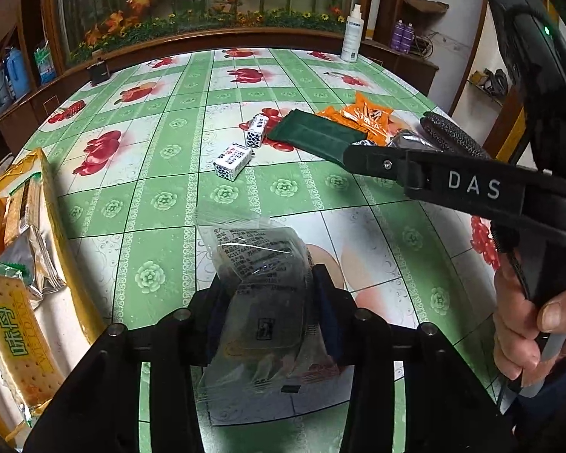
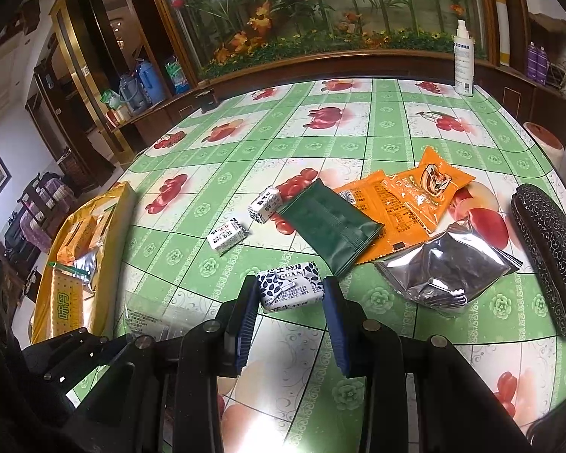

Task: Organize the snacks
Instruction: 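Carry the plastic bag and white box over the tray with both tools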

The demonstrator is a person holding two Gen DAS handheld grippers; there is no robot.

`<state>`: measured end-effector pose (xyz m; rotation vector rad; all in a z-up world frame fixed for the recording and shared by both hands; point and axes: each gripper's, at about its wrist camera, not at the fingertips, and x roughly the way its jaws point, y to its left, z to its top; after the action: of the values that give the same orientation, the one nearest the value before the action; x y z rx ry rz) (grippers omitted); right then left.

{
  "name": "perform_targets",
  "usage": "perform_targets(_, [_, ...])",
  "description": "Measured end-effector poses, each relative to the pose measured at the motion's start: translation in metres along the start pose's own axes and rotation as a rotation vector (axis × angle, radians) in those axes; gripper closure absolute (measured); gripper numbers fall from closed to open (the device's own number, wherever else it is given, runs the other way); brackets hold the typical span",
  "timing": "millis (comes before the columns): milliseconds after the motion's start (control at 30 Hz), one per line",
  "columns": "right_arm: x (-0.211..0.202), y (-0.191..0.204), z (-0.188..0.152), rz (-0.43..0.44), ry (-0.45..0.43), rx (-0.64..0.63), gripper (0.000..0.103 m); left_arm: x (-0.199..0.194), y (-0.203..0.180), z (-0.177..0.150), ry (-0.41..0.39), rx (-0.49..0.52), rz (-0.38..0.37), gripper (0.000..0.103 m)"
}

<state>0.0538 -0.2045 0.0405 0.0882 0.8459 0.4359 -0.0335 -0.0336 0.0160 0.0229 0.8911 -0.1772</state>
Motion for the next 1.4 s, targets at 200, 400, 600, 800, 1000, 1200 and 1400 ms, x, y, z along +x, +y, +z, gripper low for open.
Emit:
perform_targets(200, [-0.002,0.0,0.0,0.003,-0.007,0.0,0.068,-0.015,0.007,0.006,-0.036,-0.029,-0.017,0.063])
perform_targets(400, [-0.002,0.002,-0.001,0.007,-0.011,-0.005,0.068,-0.036,0.022,0.01,-0.083,-0.066,-0.018,0.063])
perform_targets(600, [0.0,0.016,-0.004,0.039,-0.002,-0.027,0.068,-0.058,0.047,0.006,-0.126,-0.118,0.006,0.063])
perform_targets(800, [-0.002,0.039,-0.006,0.099,-0.003,-0.062,0.068,-0.077,0.087,-0.01,-0.158,-0.201,0.064,0.063])
perform_targets(1000, [-0.002,0.063,-0.007,0.141,-0.003,-0.096,0.068,-0.086,0.131,-0.03,-0.161,-0.301,0.128,0.063])
perform_targets(1200, [0.0,0.09,-0.007,0.184,0.008,-0.134,0.068,-0.094,0.156,-0.043,-0.175,-0.358,0.177,0.063])
perform_targets(1400, [0.005,0.12,-0.006,0.231,0.023,-0.177,0.068,-0.096,0.177,-0.058,-0.173,-0.407,0.193,0.063])
